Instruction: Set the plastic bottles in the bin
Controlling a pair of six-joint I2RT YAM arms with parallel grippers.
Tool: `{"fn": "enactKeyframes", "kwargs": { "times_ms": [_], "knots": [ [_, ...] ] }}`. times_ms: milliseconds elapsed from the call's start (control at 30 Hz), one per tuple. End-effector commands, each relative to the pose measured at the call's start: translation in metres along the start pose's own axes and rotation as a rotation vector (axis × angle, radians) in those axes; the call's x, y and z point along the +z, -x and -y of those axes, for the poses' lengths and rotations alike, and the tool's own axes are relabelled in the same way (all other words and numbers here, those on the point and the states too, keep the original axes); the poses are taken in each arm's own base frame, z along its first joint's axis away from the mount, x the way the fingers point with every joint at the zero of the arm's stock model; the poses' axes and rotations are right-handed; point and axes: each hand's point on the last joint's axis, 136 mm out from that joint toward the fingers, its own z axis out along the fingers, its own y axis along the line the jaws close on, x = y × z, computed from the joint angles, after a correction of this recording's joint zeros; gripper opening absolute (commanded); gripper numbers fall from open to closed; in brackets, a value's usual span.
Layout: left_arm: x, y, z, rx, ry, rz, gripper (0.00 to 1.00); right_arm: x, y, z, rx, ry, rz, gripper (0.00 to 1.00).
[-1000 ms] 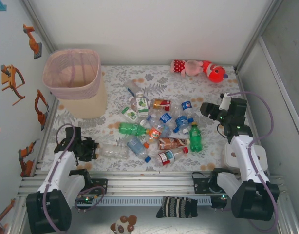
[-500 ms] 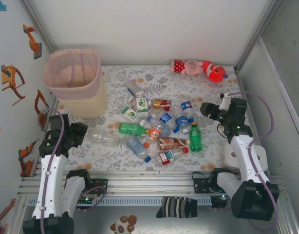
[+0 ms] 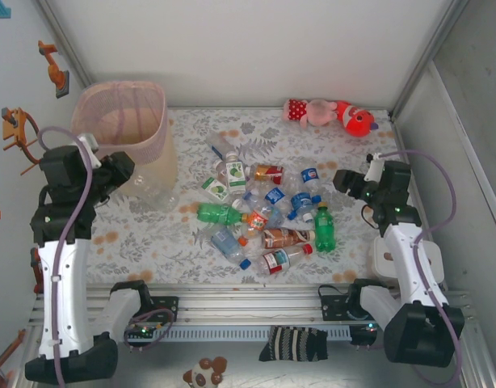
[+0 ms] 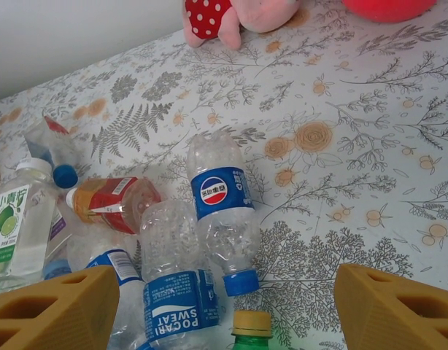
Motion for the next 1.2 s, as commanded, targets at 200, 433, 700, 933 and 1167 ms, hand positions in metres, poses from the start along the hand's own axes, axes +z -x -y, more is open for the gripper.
{"fn": "enactKeyframes", "kwargs": {
  "times_ms": [200,433,700,933,1167],
  "knots": [
    [-0.015,0.095,0.065,0.276,-0.138,0.215,0.00,-0.021,0.022,-0.007,-0.047,-0.024,0.046,0.76],
    [-0.009,0.157,0.086,0.349,-0.118,0.348,0.00,-0.030,0.026,-0.010,-0.066,-0.038,0.044,0.76],
    [0.032,0.196,0.091,0.412,-0.091,0.361,0.00,-0.041,0.025,-0.010,-0.077,-0.056,0.053,0.76],
    [0.093,0.194,0.063,0.485,0.002,0.234,0.00,-0.046,0.024,-0.007,-0.086,-0.081,0.058,0.76],
    [0.155,0.158,0.019,0.516,0.093,0.003,0.00,-0.045,0.022,-0.006,-0.087,-0.088,0.055,0.77]
  ]
}}
